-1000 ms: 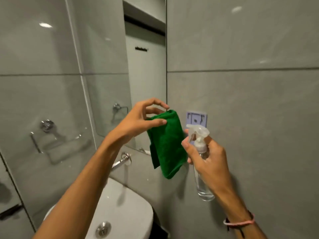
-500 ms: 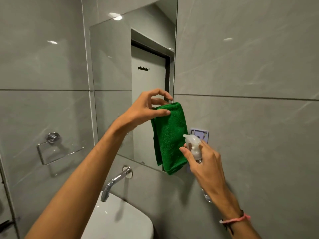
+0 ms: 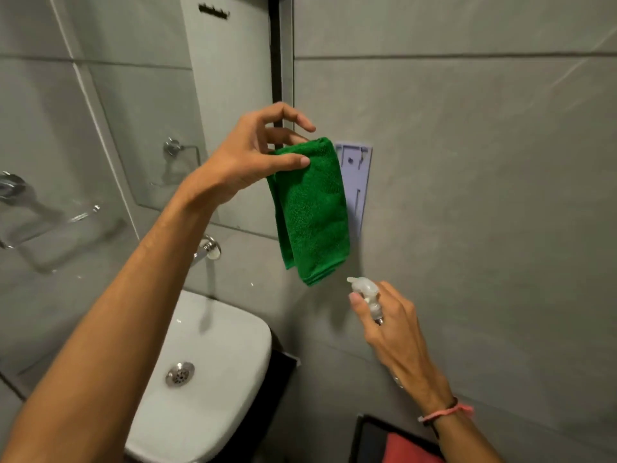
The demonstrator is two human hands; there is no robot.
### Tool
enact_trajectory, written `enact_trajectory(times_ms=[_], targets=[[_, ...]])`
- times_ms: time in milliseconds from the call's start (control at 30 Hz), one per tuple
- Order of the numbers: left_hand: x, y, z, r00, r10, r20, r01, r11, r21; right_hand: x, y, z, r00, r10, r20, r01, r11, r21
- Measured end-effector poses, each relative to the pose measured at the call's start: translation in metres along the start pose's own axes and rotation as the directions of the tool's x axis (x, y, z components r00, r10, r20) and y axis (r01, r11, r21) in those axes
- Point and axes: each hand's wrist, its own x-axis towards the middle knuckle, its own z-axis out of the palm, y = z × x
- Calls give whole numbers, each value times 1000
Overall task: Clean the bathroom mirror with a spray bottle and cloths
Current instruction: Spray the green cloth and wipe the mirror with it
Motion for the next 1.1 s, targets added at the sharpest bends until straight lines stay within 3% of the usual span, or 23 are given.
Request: enact_trajectory(times_ms=[100,167,267,367,500,667,767,967,1033,1100], targets=[[-21,-20,18,999,-34,12,34,999,-17,-46,33,1,978,204,-37,-201,977,76],[-39,-41,36,997,-72,23,72,997,-25,-78,57,5,923,382,-36,-373,916,148],[-71,-69,61,994,-104,16,104,995,-7,-120,87,20,833,546,88,-547,789,280],[-106,-105,89,981,-194,10,194,980,-46,-155,119,43,721,660,210,-691,666,280],[-146,-149,118,947,-319,-25,318,947,-48,-175,160,74,672,699,243,-739,613,280],[-174,-174,127,908,-415,-56,414,910,-18,-190,200,98,631,710,312,-772,615,161],[-180,-178,126,892,-447,-67,447,894,-14,-197,211,103,578,743,337,-808,580,106],[-175,-163,119,886,-459,-69,461,888,6,-194,207,95,551,758,348,-824,561,83],[-166,-153,114,895,-444,-54,445,895,23,-183,193,88,570,779,261,-818,569,87],[-156,-136,107,911,-411,-26,412,911,30,-161,167,77,669,734,119,-743,666,66]])
